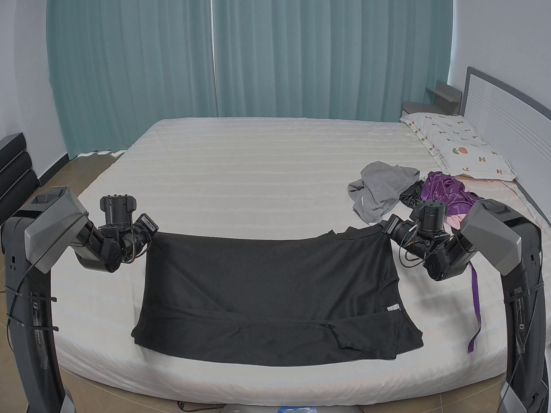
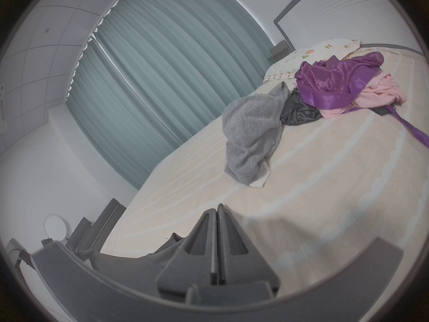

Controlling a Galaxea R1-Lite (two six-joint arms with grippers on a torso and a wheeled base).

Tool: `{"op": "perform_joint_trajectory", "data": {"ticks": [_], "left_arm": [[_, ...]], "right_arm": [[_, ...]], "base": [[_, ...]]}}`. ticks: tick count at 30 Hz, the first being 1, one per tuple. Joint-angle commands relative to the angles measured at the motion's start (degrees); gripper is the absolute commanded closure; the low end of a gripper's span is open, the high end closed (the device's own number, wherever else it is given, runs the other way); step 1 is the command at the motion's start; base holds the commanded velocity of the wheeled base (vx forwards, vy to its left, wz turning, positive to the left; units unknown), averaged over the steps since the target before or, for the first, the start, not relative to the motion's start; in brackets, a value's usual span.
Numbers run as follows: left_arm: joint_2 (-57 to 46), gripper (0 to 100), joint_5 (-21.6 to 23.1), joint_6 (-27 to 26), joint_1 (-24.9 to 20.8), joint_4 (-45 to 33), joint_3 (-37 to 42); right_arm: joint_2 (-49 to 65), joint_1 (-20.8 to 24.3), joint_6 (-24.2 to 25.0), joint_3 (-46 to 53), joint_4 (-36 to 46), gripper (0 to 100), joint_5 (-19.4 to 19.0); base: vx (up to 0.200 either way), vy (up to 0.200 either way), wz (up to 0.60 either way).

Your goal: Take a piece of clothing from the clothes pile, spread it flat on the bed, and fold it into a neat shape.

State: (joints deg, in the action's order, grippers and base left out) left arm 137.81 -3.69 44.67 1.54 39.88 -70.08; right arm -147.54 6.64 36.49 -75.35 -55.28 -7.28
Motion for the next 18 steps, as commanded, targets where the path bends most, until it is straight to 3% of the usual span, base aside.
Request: {"op": "perform_joint_trajectory", "data": {"ticks": [1,9,18], "left_arm": [[-0.1,100,0.0,0.1,0.0,0.0,0.0],[-0.2,100,0.0,0.2,0.6,0.0,0.7],[-4.6,100,0.4,0.3,0.6,2.0,7.7]], "right_arm": [[0.3,0.0,-0.1,1.0,0.2,100,0.1],[0.7,-0.1,0.2,2.6,-0.3,100,-0.2],[7.5,-0.2,1.2,13.4,-5.1,100,-3.6]], "base": [[0.0,0.0,0.0],[0.0,0.0,0.0],[0.0,0.0,0.0]]}}
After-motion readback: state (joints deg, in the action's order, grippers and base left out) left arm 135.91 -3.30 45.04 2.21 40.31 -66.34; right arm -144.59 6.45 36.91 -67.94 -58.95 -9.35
